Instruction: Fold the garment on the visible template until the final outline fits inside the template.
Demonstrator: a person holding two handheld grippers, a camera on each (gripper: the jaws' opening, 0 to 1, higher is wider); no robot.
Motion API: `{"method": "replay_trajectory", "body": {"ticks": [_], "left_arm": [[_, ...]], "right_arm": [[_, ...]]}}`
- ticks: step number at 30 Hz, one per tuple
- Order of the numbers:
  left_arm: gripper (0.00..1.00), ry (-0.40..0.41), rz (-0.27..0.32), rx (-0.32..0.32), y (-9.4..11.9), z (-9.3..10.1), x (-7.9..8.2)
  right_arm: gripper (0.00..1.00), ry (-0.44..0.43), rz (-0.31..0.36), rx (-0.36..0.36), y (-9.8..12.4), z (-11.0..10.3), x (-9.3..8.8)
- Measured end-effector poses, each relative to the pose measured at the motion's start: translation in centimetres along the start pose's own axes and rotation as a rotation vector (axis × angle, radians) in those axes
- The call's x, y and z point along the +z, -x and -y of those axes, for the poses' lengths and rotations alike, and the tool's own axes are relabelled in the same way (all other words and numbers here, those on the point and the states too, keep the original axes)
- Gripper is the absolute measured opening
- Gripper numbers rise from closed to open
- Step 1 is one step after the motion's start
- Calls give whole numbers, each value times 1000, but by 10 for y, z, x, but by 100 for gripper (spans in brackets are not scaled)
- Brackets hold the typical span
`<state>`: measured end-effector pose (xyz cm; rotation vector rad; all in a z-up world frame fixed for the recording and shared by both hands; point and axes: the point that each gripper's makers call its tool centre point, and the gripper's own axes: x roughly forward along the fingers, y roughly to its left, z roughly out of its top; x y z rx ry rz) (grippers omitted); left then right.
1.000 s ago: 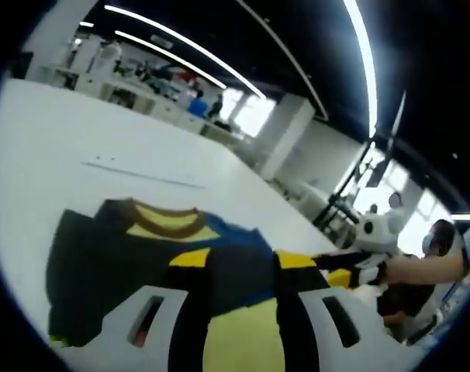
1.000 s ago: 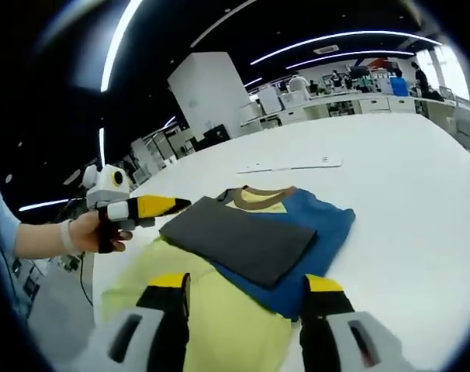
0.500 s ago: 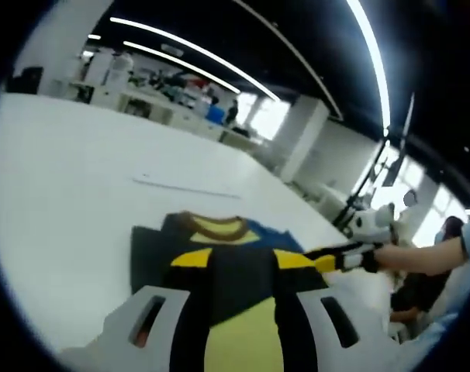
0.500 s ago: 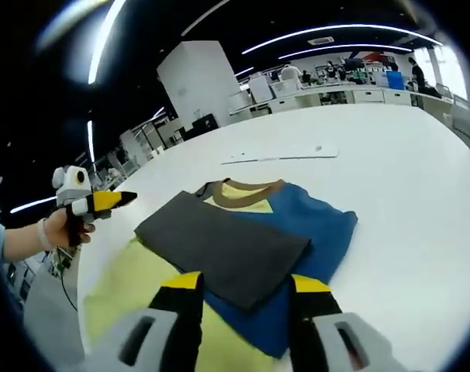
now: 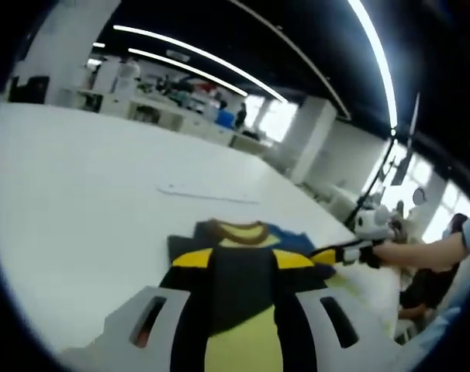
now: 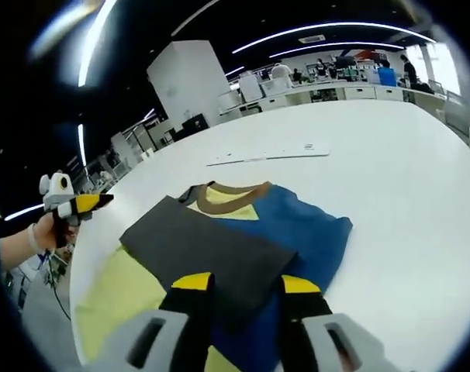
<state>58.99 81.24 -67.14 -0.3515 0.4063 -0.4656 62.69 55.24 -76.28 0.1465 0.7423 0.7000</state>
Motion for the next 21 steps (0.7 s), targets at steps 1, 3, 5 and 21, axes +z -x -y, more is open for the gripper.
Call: {"method": "replay_trajectory", "body": {"ticks": [1, 3, 5, 21], "left_arm": [[24, -4, -3, 5, -1, -3, 1], [22, -18, -10, 11, -4, -8, 3], [22, -26, -25, 23, -8, -15, 3], [15, -173, -208, 51, -77, -48, -1]], "right_arm": [[21, 2, -2, -17, 0, 3, 0], [12, -2, -5, -33, 1, 6, -2], [1, -16, -11, -47, 3, 7, -4], [0, -29, -3, -21, 7, 6, 0]]}}
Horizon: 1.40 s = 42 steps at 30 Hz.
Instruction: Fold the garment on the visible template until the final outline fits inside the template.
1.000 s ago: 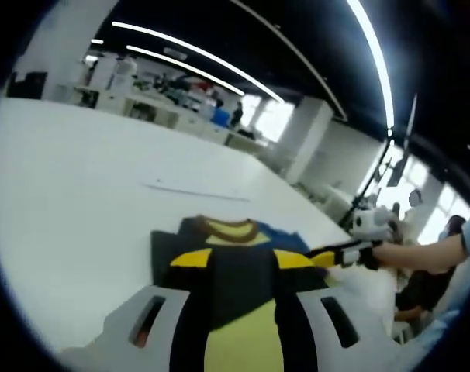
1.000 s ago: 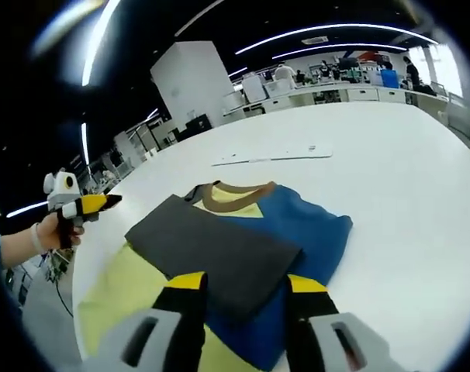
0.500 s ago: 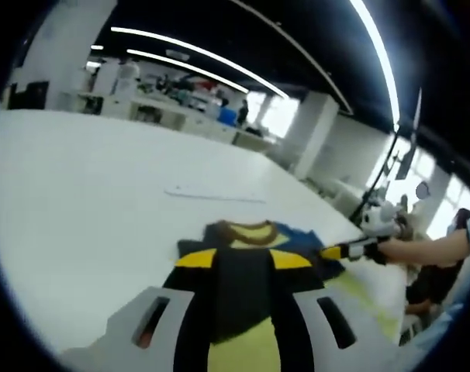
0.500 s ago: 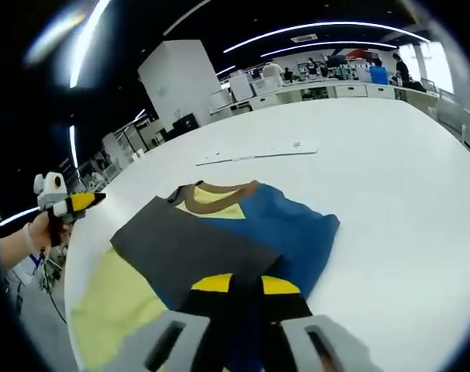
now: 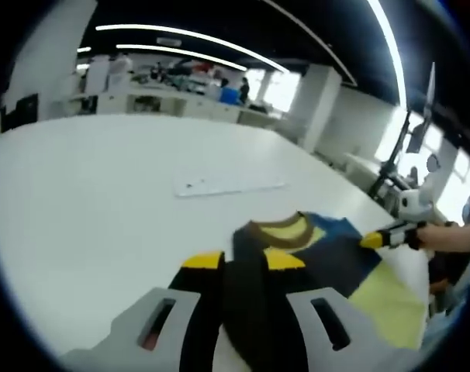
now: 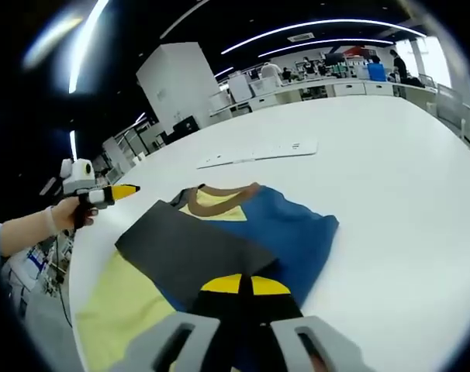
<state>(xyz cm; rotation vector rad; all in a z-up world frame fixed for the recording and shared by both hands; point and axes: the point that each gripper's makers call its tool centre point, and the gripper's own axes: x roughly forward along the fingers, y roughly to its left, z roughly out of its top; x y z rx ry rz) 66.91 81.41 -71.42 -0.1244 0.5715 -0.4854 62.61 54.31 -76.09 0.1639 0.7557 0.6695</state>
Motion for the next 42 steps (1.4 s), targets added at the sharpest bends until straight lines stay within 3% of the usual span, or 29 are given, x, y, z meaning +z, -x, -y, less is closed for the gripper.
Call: {"method": "replay_trajectory", "body": {"ticks": [4, 9, 12, 15, 20, 26, 29, 40, 42], "left_arm": [[15, 15, -42, -34, -14, 2, 6], [9, -58, -123, -54, -29, 4, 5], [9, -52, -177, -87, -39, 7, 1], [10, -94, -236, -100, -44, 10, -6], [9, -121, -284, -121, -54, 16, -8], [11, -168, -397, -143, -62, 21, -26], [11, -203, -416, -131, -65, 19, -29], [5, -183, -484, -129, -63, 20, -34], [6, -234, -507, -133, -57, 24, -38]], "right_arm": [[0, -10, 1, 7, 1, -3, 0], [0, -11, 4, 10, 1, -1, 0], [0, -17, 7, 13, 1, 0, 0], [0, -20, 7, 18, 2, -1, 0], [0, -20, 12, 23, 4, -1, 2], [0, -26, 15, 27, 5, -2, 1], [0, -32, 16, 28, 5, -2, -1], [0, -44, 13, 26, 5, -1, -6], [0, -45, 15, 27, 5, -2, -6]]}}
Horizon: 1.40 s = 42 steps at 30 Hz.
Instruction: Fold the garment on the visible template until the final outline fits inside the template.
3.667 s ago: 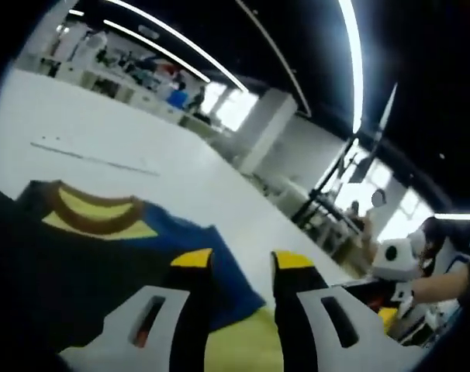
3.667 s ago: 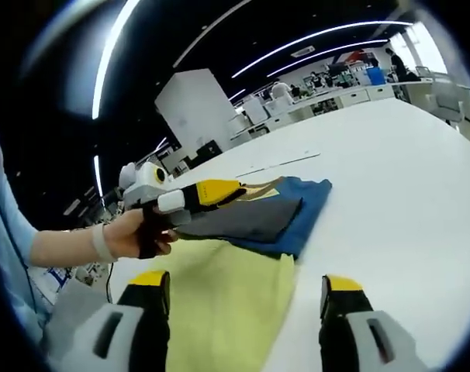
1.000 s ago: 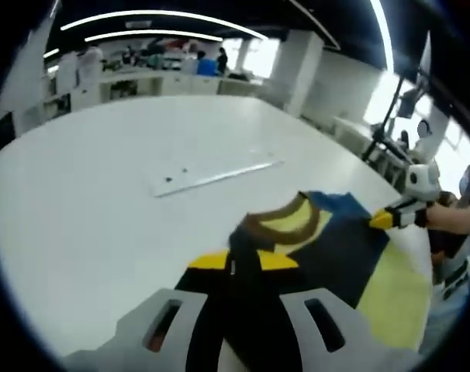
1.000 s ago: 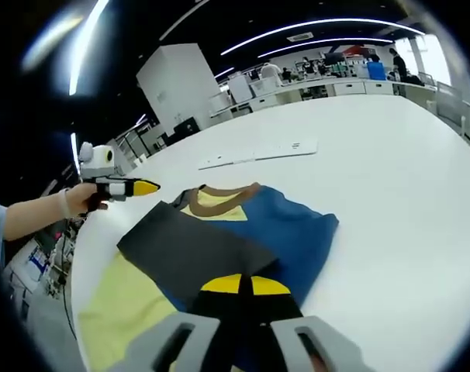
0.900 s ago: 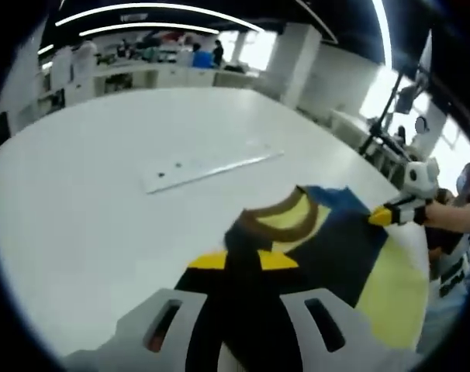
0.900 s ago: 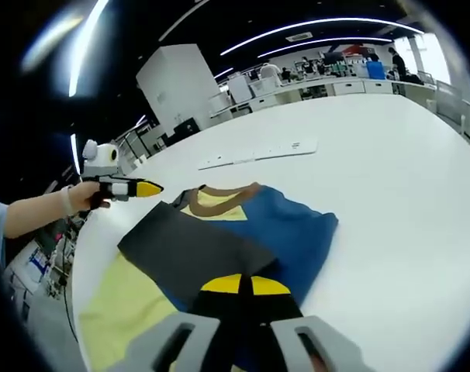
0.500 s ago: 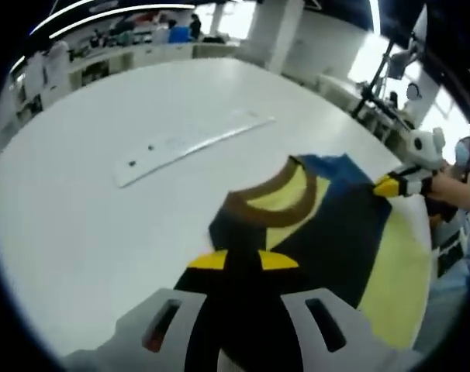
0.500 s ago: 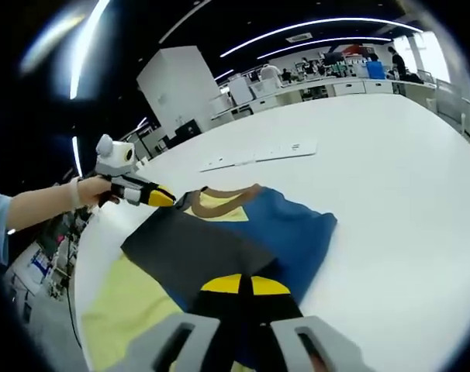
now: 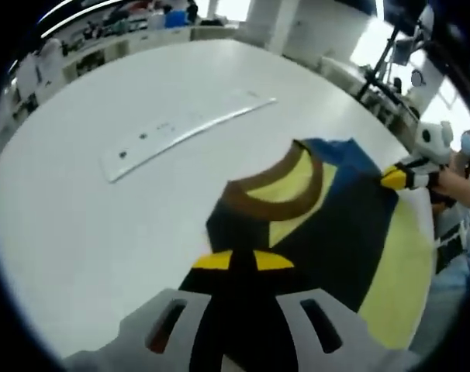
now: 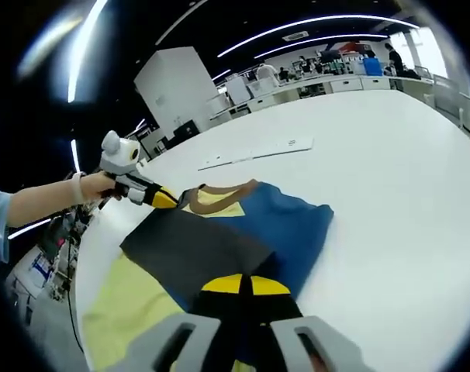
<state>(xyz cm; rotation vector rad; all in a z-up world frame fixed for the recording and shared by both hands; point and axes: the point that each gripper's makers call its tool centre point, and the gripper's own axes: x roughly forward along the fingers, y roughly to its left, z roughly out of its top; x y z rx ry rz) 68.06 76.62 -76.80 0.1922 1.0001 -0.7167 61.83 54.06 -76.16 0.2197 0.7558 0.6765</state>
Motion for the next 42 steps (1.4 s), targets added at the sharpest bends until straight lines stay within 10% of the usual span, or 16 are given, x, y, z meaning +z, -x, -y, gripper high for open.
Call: {"method": "replay_trajectory", "body": {"ticks": [11, 23, 42], "left_arm": [[0, -56, -48, 18, -2, -5, 2], [0, 109, -4, 74, 32, -32, -1], [0, 99, -37, 112, 32, -48, -13]], "right_arm": [[0, -6, -2, 2, 2, 0, -1], [0, -2, -4, 6, 3, -2, 0], [0, -15, -17, -2, 9, 4, -2]]}}
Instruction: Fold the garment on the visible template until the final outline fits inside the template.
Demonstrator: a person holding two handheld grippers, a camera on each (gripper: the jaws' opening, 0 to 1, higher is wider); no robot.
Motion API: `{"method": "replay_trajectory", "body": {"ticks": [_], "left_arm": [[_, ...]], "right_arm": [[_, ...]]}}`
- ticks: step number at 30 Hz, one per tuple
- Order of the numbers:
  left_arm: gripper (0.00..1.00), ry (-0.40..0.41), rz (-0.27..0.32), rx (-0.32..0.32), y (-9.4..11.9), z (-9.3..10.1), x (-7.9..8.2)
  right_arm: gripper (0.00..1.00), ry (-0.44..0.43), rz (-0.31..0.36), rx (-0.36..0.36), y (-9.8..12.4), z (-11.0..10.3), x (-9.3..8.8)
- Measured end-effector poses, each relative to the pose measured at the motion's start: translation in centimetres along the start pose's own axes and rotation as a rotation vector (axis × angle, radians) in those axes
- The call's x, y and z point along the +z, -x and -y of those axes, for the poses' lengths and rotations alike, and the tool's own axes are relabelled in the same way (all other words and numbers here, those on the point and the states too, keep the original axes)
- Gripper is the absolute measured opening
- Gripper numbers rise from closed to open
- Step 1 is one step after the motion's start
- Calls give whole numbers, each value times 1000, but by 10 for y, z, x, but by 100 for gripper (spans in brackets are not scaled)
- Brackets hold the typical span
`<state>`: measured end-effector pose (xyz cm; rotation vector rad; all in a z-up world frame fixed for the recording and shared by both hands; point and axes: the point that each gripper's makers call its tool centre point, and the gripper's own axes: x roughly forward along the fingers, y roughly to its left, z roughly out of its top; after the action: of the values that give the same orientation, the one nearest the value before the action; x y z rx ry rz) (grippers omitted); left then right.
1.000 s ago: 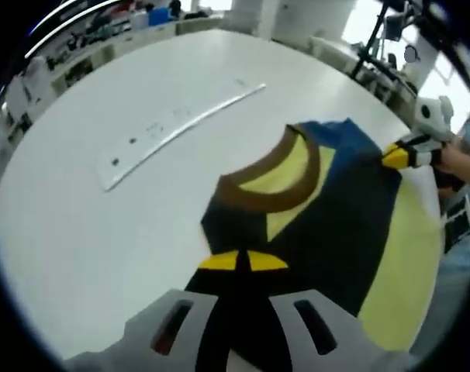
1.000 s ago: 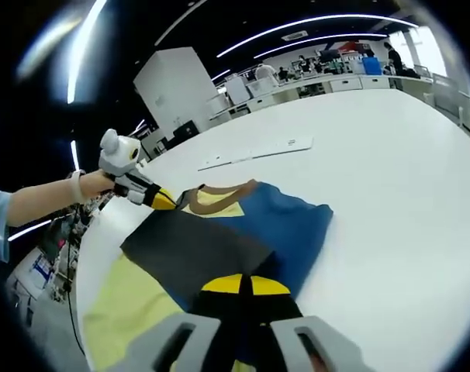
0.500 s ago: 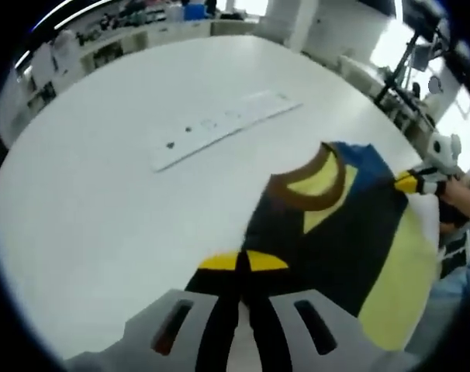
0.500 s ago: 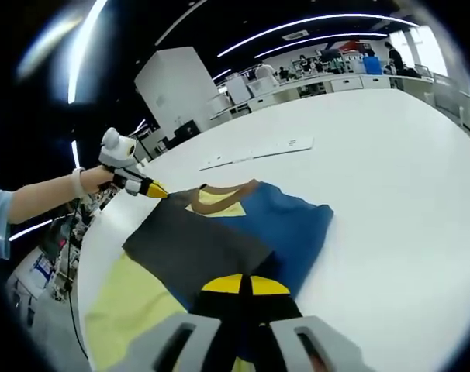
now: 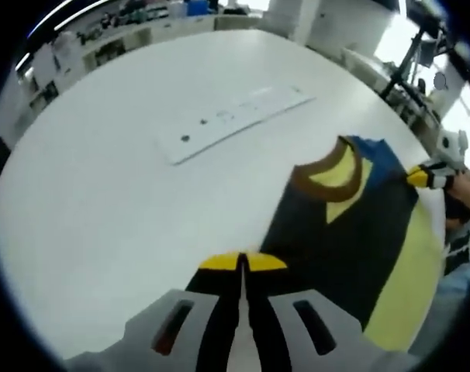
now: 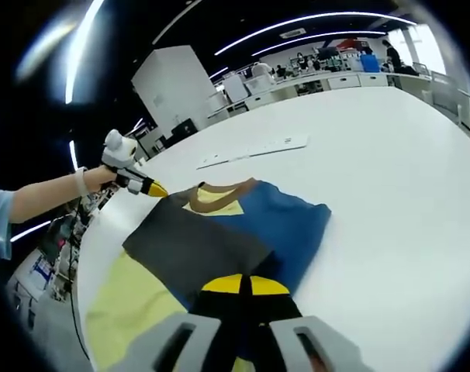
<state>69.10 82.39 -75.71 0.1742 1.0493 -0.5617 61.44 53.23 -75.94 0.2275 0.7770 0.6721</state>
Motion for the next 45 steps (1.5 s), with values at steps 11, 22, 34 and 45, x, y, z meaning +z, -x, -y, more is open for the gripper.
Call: {"method": "replay_trajectory", "body": {"ticks": [11, 22, 34, 45], "left_arm": [[0, 99, 36, -74, 7, 5, -1], [5, 217, -3, -144, 7, 12, -28], [10, 280, 64, -213, 2, 31, -20], [9, 235, 110, -187, -2, 29, -7]], "right_arm": [[0, -5, 2, 2, 0, 1, 0], [0, -17, 3, 1, 0, 0, -1], [0, -22, -1, 0, 0, 1, -3], [0, -28, -2, 2, 2, 0, -3]]}}
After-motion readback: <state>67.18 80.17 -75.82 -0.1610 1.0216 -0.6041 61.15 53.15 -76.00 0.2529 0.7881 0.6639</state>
